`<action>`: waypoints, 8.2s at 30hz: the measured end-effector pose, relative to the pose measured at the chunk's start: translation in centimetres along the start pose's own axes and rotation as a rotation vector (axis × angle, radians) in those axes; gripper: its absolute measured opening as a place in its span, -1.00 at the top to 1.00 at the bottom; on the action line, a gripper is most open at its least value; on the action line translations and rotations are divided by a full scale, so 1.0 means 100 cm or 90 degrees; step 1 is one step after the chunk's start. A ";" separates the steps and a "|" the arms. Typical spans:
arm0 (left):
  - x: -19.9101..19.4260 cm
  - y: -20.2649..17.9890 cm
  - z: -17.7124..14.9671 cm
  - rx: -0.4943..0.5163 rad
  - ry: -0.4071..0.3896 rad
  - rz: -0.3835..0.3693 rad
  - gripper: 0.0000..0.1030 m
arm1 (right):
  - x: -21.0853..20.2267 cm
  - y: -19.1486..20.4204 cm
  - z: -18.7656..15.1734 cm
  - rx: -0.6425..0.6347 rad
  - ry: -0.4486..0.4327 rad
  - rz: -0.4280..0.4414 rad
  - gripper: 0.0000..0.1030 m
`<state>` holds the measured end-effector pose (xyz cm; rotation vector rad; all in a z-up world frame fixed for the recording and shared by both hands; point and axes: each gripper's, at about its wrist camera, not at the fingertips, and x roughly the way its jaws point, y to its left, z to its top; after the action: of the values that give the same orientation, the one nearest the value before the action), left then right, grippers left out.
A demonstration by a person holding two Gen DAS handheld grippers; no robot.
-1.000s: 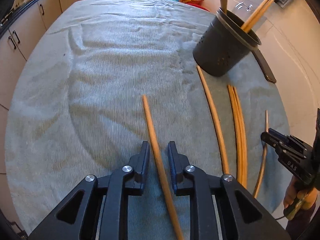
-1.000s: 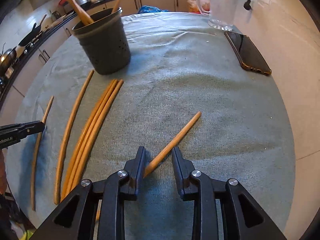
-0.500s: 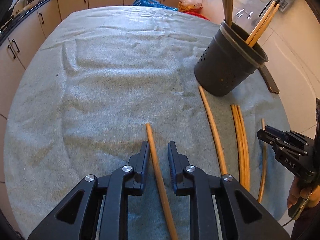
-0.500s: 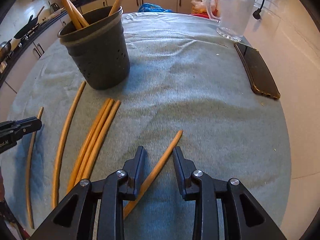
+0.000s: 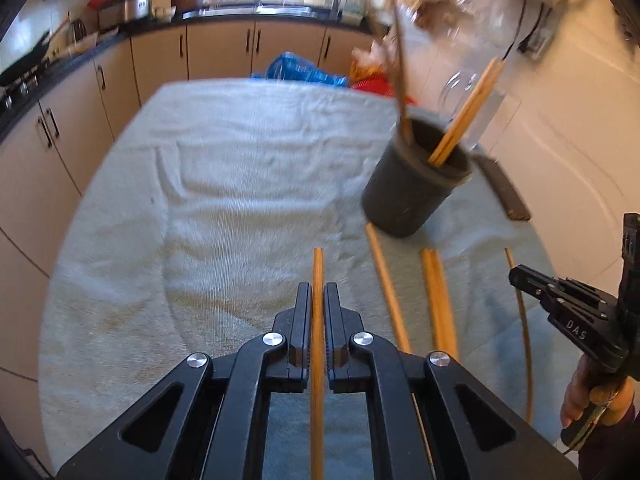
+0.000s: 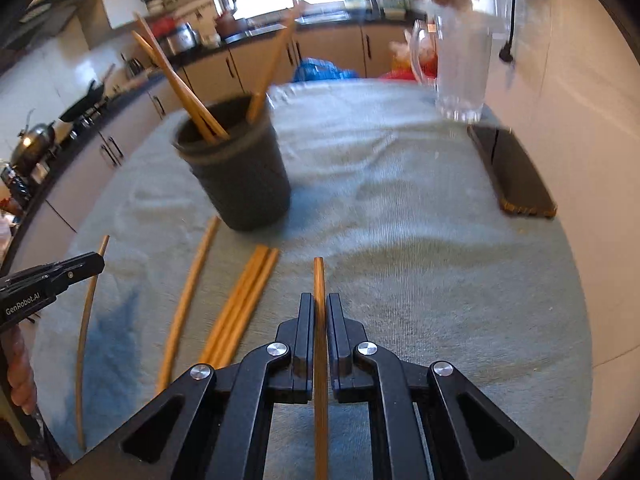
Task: Organize utensils
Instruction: 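Close the left tool on a chopstick while the right tool grasps another, lift both, then carry the left tool's chopstick over the black cup while the right tool carries its own, then open the left tool to drop its chopstick into the cup while the right tool releases its own, then move the left tool back and grasp a chopstick while the right tool approaches another, then lift the left tool's chopstick while the right tool grasps and lifts another chopstick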
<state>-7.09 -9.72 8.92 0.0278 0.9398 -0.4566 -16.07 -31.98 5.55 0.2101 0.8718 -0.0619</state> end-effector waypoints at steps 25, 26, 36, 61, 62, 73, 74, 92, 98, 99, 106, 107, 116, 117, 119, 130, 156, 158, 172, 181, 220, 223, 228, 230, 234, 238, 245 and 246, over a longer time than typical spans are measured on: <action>-0.119 -0.057 -0.027 0.078 -0.182 0.017 0.90 | -0.127 0.028 -0.019 -0.018 -0.195 0.027 0.87; -0.120 -0.057 -0.028 0.078 -0.185 0.018 0.90 | -0.130 0.028 -0.020 -0.019 -0.200 0.026 0.87; -0.146 -0.062 -0.040 0.075 -0.218 0.014 0.90 | -0.153 0.032 -0.026 -0.023 -0.234 0.025 0.87; -0.165 -0.071 -0.018 0.098 -0.249 0.006 0.90 | -0.163 0.031 -0.006 -0.027 -0.269 0.029 0.87; -0.165 -0.072 -0.016 0.100 -0.250 0.006 0.90 | -0.163 0.031 -0.005 -0.027 -0.269 0.029 0.87; -0.168 -0.076 0.016 0.113 -0.256 -0.011 0.90 | -0.164 0.033 0.019 -0.031 -0.278 0.029 0.87; -0.169 -0.076 0.020 0.114 -0.259 -0.014 0.90 | -0.164 0.032 0.022 -0.032 -0.280 0.029 0.87; -0.188 -0.093 0.132 0.086 -0.346 -0.043 0.90 | -0.181 0.054 0.118 -0.054 -0.361 0.039 0.87; -0.167 -0.098 0.159 0.070 -0.349 -0.040 0.90 | -0.169 0.057 0.142 -0.042 -0.377 0.039 0.87; -0.161 -0.097 0.165 0.064 -0.345 -0.043 0.90 | -0.166 0.055 0.146 -0.038 -0.377 0.040 0.87; -0.123 -0.093 0.181 0.048 -0.329 -0.042 0.90 | -0.137 0.041 0.165 0.005 -0.371 0.050 0.87; -0.116 -0.093 0.182 0.046 -0.323 -0.043 0.90 | -0.132 0.039 0.166 0.011 -0.369 0.053 0.87; -0.066 -0.081 0.179 0.033 -0.264 -0.030 0.90 | -0.092 0.031 0.165 0.020 -0.330 0.053 0.87; -0.063 -0.080 0.177 0.033 -0.259 -0.028 0.90 | -0.087 0.031 0.164 0.019 -0.322 0.052 0.87; -0.055 -0.081 0.172 0.038 -0.248 -0.023 0.90 | -0.079 0.031 0.162 0.020 -0.311 0.053 0.87; -0.037 -0.079 0.149 0.052 -0.220 -0.013 0.90 | -0.044 0.022 0.152 0.032 -0.262 0.045 0.87; -0.072 -0.070 0.118 0.033 -0.226 0.005 0.13 | -0.048 0.019 0.141 0.039 -0.260 0.024 0.22; -0.091 -0.068 0.110 0.031 -0.248 0.009 0.05 | -0.057 0.020 0.138 0.039 -0.265 0.022 0.13; -0.170 -0.050 0.025 0.047 -0.326 0.078 -0.55 | -0.106 0.013 0.068 0.015 -0.234 -0.008 -0.25; -0.114 -0.025 -0.022 0.002 -0.174 0.048 -0.55 | -0.080 -0.005 -0.016 0.027 -0.113 -0.013 -0.26; 0.058 -0.017 -0.046 -0.060 0.099 -0.023 0.87 | 0.055 0.051 -0.024 -0.053 0.062 -0.027 0.36; 0.057 -0.014 -0.044 -0.062 0.094 -0.028 0.87 | 0.057 0.053 -0.019 -0.053 0.079 -0.039 0.50; 0.058 -0.011 -0.045 -0.074 0.091 -0.039 0.86 | 0.066 0.058 -0.016 -0.058 0.107 -0.073 0.59; 0.058 -0.010 -0.045 -0.076 0.090 -0.043 0.86 | 0.069 0.057 -0.010 -0.053 0.109 -0.080 0.66; 0.057 -0.004 -0.048 -0.103 0.100 -0.062 0.86 | 0.065 0.051 -0.004 -0.032 0.125 -0.059 0.77; 0.052 0.002 -0.052 -0.129 0.122 -0.083 0.86 | 0.051 0.036 -0.011 -0.042 0.149 -0.057 0.78; 0.054 0.000 -0.043 -0.116 0.159 -0.059 0.85 | 0.038 -0.002 -0.018 -0.008 0.182 -0.049 0.63; 0.055 0.001 -0.041 -0.116 0.165 -0.055 0.80 | 0.039 -0.004 -0.016 -0.003 0.185 -0.046 0.63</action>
<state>-7.45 -10.77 2.11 -0.1224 1.2377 -0.4529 -14.82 -31.89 1.52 0.1851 1.1688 -0.0982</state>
